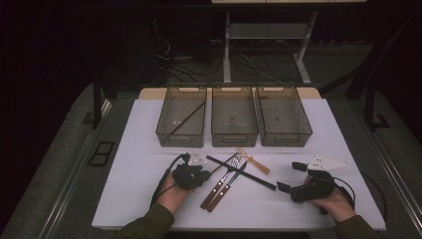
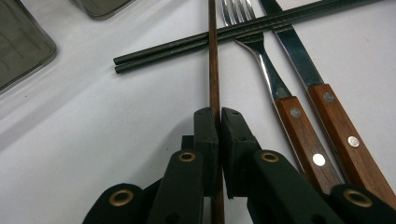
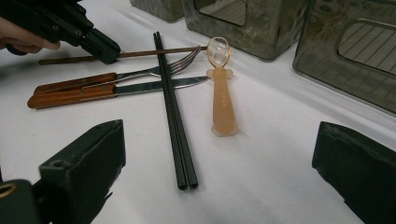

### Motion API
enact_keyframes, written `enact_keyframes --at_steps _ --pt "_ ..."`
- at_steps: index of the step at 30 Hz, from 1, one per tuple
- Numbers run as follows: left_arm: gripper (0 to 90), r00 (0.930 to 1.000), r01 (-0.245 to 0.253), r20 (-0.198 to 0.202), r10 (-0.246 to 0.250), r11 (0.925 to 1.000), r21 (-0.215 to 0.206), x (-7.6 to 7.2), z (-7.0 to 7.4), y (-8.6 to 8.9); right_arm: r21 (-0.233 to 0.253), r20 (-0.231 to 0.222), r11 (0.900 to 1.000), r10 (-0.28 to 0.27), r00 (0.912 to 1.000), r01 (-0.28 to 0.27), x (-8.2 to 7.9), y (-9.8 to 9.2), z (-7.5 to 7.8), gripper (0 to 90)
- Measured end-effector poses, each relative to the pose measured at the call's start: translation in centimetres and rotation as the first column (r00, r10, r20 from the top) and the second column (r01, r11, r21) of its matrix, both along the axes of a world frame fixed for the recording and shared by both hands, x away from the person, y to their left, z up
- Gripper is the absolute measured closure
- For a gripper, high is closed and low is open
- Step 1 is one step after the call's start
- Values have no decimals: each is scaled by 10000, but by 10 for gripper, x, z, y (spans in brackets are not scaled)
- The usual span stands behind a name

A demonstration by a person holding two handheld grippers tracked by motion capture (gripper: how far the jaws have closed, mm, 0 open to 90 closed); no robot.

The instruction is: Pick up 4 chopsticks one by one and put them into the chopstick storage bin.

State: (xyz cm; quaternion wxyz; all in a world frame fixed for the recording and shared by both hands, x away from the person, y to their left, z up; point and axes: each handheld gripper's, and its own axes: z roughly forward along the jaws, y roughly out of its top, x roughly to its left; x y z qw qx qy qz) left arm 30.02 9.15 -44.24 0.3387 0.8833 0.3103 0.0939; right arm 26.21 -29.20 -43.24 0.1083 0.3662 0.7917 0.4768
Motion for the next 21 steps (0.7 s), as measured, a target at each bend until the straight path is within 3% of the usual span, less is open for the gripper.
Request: enact_keyframes --at_steps 12,21 --pt "853 10000 -61 -61 61 10000 -69 1 6 8 41 18 10000 31 10000 -31 0 0 0 28" --pt "853 9992 370 -135 -373 9990 -242 2 12 15 70 3 10000 39 10000 -39 0 0 0 28"
